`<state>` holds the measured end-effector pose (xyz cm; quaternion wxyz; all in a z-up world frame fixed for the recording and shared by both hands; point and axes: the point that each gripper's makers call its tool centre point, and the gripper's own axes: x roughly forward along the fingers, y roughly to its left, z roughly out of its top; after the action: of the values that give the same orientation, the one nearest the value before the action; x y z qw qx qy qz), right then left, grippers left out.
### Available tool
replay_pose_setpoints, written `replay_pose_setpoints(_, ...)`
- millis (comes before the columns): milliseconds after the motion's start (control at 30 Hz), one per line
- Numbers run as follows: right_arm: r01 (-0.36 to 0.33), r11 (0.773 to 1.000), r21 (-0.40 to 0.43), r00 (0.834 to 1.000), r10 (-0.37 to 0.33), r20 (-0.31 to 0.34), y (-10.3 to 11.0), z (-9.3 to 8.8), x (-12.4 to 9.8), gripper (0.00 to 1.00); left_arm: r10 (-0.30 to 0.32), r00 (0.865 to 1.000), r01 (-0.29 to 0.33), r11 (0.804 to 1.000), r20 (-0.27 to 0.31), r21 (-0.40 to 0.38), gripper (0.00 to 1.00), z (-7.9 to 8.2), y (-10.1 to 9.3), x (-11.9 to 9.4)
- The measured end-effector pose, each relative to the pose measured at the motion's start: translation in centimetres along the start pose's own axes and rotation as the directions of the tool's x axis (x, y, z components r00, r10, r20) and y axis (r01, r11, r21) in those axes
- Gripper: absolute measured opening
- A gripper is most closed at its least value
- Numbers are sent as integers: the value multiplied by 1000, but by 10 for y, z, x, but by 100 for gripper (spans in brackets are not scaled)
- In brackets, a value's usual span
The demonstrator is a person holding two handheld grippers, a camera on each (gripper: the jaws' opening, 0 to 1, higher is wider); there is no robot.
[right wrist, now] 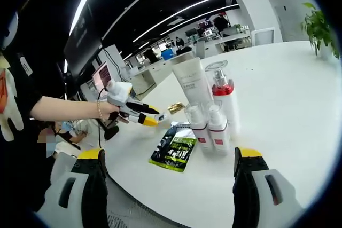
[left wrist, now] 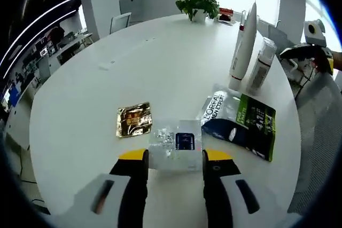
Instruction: Arrange the skincare products in the storage area until every visible bottle or jar stands upright without overlapping.
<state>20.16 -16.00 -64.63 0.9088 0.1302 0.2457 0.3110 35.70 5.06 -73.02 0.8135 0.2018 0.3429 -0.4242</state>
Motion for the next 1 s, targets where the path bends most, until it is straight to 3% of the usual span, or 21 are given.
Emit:
replay_pose_setpoints(233, -19, 1000, -7, 1000, 19, 2, 4, 0, 1, 100, -11, 999, 10, 1000, 47, 19, 38, 10, -11, -13)
replay_pose_setpoints(667, -83, 996, -19, 997, 83, 1, 18, 1, 2, 94, -96, 986, 80, 990, 139, 118, 38, 43, -68, -52)
replay_pose_setpoints(833, -114, 993, -22, 993, 114, -4, 25, 2, 2, 89, -121, 978, 96, 984, 169, 147, 38, 52, -86, -66)
replay_pose_setpoints(1000, -176, 984, 9, 984, 176, 19, 39, 8, 4, 79, -141, 972, 111, 980, 186, 165, 38, 55, -100, -75)
